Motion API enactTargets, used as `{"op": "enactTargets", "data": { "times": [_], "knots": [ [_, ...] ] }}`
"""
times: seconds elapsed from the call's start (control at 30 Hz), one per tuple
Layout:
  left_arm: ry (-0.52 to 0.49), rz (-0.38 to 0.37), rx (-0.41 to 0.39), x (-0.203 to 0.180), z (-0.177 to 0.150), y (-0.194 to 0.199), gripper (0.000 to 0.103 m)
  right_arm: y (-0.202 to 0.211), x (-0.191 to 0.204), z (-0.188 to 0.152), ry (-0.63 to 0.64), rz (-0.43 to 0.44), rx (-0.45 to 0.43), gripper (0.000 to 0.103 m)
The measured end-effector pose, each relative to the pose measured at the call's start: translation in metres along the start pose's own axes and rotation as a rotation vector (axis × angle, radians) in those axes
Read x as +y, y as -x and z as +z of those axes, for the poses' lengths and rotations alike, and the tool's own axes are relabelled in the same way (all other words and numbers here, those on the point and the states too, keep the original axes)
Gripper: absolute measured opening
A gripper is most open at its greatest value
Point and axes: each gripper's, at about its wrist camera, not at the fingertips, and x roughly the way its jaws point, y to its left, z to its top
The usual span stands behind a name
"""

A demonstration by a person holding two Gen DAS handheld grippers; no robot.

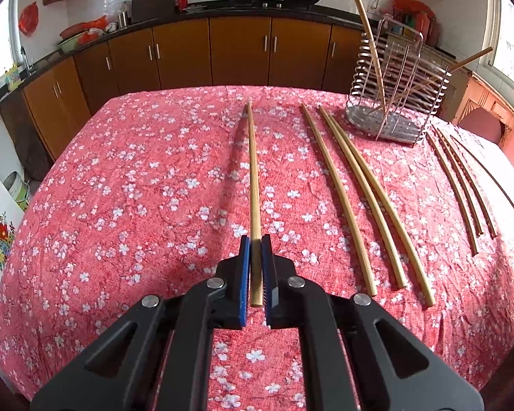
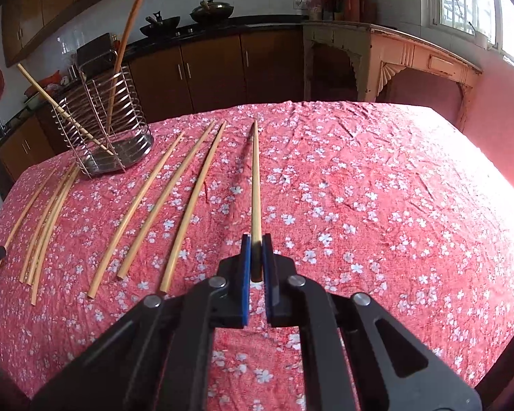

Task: Organize utensils
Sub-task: 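Lift both held chopsticks and carry them over the wire basket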

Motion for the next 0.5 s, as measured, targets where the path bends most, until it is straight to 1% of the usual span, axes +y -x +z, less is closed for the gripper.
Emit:
{"op": "enactTargets", "data": {
  "times": [0.3,0.5],
  "knots": [
    [0.020,-0.035,-0.217,0.005,0.028,0.062,0.007,0.054,-0.002,0.032,-0.007,0.009,-0.198,0.007],
    [0.063,-0.048,-0.328,0.007,0.052,0.087,0.007,0.074,-0.004,0.058,-0.035,0.035,-0.302,0.007]
  ]
}}
